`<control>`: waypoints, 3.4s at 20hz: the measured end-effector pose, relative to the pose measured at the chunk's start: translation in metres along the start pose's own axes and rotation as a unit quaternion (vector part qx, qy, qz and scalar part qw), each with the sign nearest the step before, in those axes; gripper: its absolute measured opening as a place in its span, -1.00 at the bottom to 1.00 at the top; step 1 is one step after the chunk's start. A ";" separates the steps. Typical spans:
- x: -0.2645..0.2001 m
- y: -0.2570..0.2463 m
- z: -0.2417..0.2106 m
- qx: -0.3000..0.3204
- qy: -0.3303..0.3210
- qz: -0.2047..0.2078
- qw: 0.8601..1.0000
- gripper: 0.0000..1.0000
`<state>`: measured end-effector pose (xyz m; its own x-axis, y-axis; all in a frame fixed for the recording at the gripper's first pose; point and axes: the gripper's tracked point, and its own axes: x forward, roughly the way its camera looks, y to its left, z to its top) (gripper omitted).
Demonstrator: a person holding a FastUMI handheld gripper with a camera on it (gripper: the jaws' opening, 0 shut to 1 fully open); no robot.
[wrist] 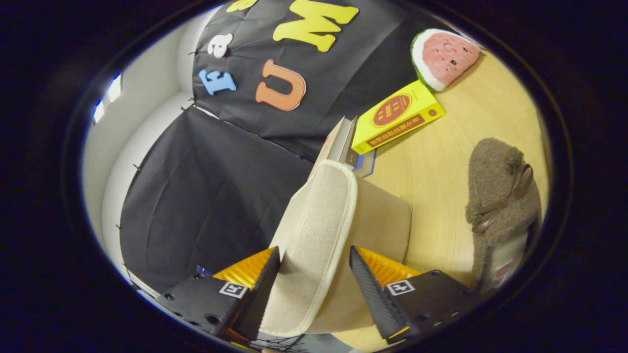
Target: Open the storage box then place both shoes into the box .Put the left shoe in first, then the right shoe, with the right side of both shoes facing outward in a uniform manner.
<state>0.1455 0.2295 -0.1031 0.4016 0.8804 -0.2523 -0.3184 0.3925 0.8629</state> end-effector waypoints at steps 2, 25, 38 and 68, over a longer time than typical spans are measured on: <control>-0.006 0.001 0.003 -0.008 -0.004 -0.015 1.000 0.45; 0.014 0.190 0.033 -0.096 -0.071 -0.043 0.992 -0.92; 0.148 0.285 -0.035 -0.187 -0.049 -0.026 0.981 -0.44; -0.077 0.158 0.046 -0.356 -0.212 -0.281 0.866 0.91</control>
<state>0.1037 0.2119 0.0728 0.8958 0.3799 -0.2307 -0.3584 0.9244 0.1307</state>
